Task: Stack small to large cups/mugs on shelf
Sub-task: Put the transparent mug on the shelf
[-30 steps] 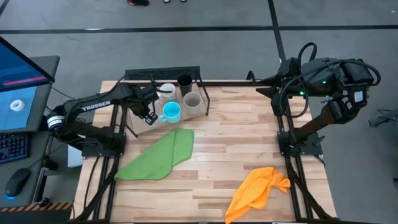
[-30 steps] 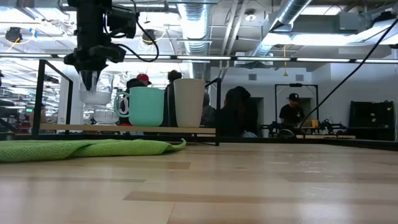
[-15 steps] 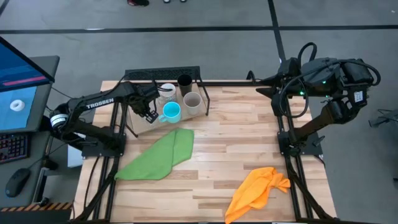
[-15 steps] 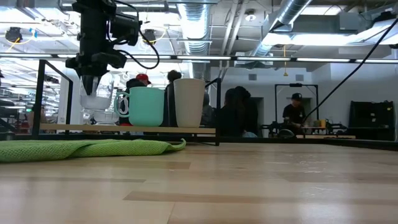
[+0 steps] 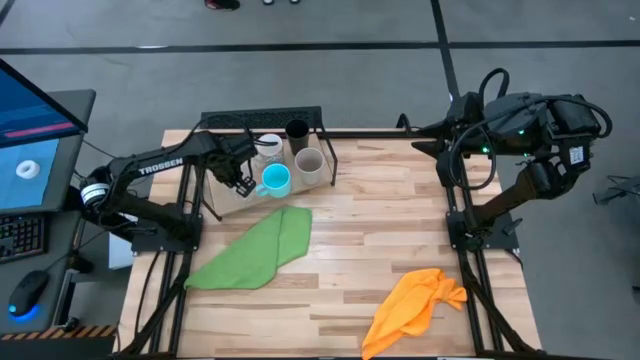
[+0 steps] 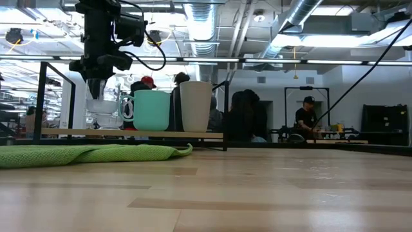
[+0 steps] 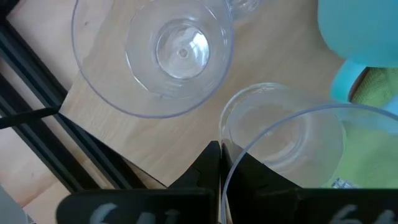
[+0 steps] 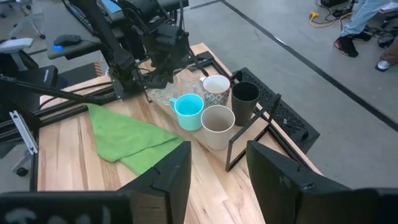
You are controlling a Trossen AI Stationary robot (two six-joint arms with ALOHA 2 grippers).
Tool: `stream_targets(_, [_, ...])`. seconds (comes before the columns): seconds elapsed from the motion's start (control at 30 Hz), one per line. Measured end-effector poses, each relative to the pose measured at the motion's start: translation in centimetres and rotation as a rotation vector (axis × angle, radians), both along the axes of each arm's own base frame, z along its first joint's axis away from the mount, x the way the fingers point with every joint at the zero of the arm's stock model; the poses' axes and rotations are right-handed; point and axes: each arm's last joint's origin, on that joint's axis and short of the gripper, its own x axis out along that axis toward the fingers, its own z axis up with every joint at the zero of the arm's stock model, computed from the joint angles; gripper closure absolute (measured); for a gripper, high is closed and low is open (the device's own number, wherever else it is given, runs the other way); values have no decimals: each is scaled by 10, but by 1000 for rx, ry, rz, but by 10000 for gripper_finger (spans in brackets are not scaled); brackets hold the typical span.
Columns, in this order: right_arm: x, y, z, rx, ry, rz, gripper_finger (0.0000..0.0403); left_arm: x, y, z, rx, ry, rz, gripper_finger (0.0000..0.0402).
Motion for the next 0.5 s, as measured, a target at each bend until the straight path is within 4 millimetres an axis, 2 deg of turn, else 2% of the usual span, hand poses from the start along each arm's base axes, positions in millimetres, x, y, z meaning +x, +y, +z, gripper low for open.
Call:
stream_targets(0.17, [0,0,0,-5,2,3,227,-1,0,-3,-3,3,11,401])
stream_targets(0.33, [0,0,0,-10,4,7,227,-3,-2,-17,-24,19,4,401])
stream_targets(0.5, [0,0,0,-10,3,7,227,-2,-2,-16,-16,9,8,401])
